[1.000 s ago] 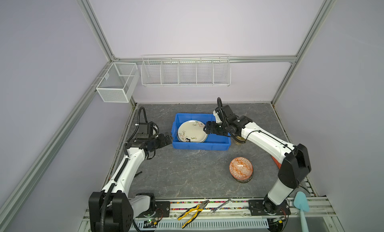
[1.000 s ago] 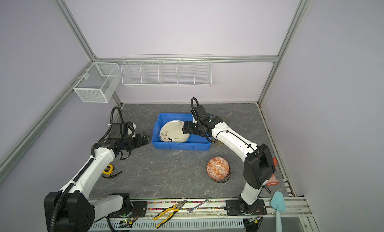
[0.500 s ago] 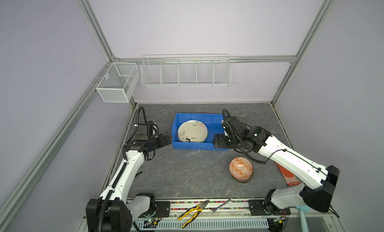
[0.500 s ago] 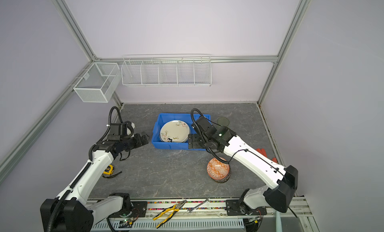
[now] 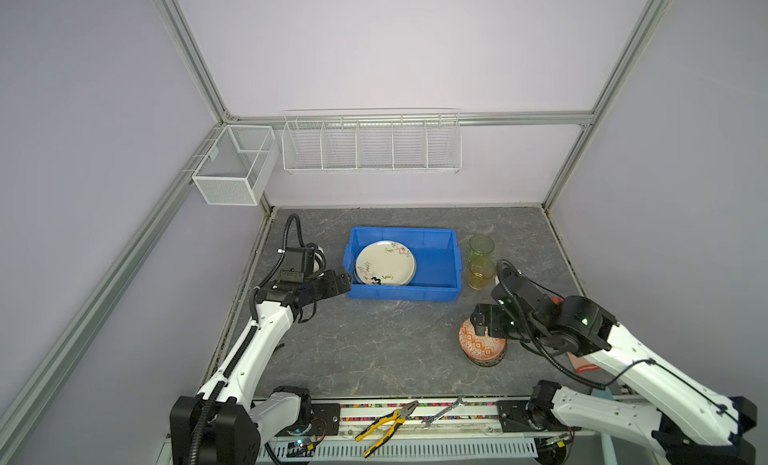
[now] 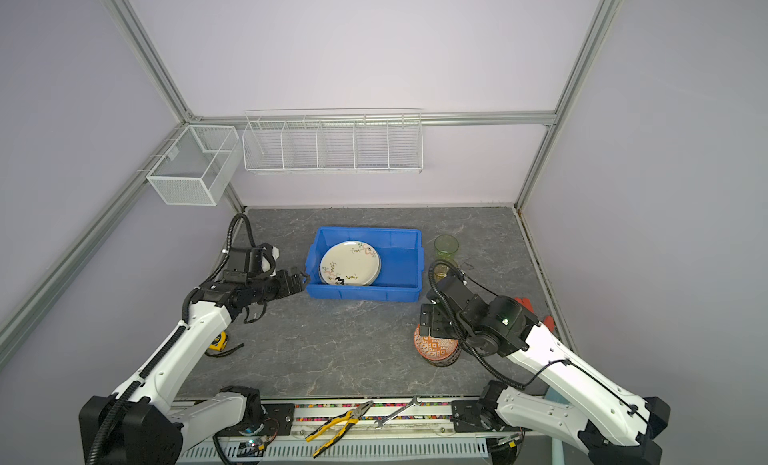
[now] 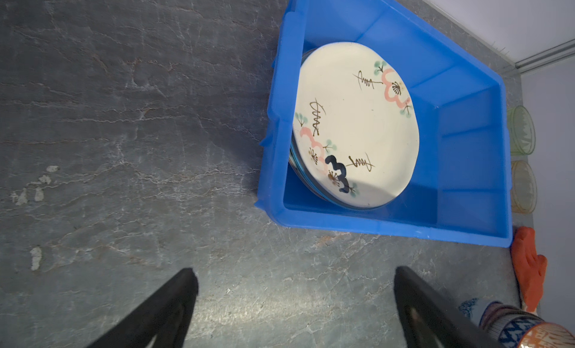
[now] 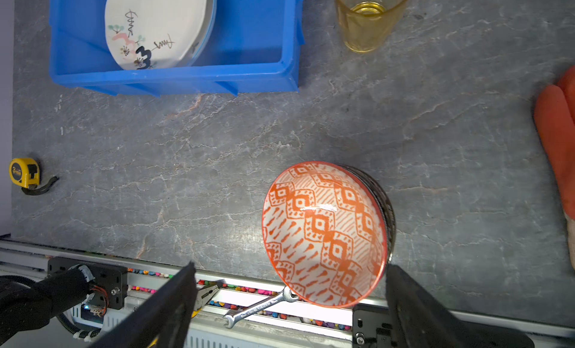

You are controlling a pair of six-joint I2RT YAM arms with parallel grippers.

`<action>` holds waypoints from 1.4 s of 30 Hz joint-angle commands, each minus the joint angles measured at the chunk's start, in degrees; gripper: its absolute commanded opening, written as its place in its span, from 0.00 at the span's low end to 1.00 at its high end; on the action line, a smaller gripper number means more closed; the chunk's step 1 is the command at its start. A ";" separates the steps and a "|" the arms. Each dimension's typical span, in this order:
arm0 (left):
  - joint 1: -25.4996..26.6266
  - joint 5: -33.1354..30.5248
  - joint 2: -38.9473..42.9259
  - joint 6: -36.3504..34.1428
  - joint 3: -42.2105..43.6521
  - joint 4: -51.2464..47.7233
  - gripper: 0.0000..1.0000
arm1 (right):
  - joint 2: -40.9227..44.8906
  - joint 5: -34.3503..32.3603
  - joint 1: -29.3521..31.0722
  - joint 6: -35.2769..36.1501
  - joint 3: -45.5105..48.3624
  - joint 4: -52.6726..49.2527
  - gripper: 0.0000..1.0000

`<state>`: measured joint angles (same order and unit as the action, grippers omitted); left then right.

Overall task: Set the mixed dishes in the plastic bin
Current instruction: 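Open the right gripper and move it to the stacked patterned bowls, then grip the orange bowl stack rim with the right gripper while the left gripper approaches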

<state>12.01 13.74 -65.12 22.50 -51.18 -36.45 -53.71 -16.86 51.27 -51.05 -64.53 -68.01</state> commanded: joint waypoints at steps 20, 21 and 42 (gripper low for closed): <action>38.68 -6.52 -2.41 21.72 -3.32 4.46 0.98 | 4.84 -0.76 0.41 -5.28 10.29 -5.82 0.54; 39.47 -6.44 -2.97 22.33 -3.31 5.24 0.98 | 4.52 -0.72 0.42 -5.20 10.44 -5.61 0.52; 43.56 -6.81 -5.62 24.38 -2.84 8.32 0.99 | 0.55 -0.28 -1.09 -2.98 12.04 -2.22 0.31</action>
<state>55.20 8.01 -70.76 46.15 -52.84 -28.99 -52.77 -17.10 50.63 -54.39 -53.63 -71.02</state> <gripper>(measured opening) 0.986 0.308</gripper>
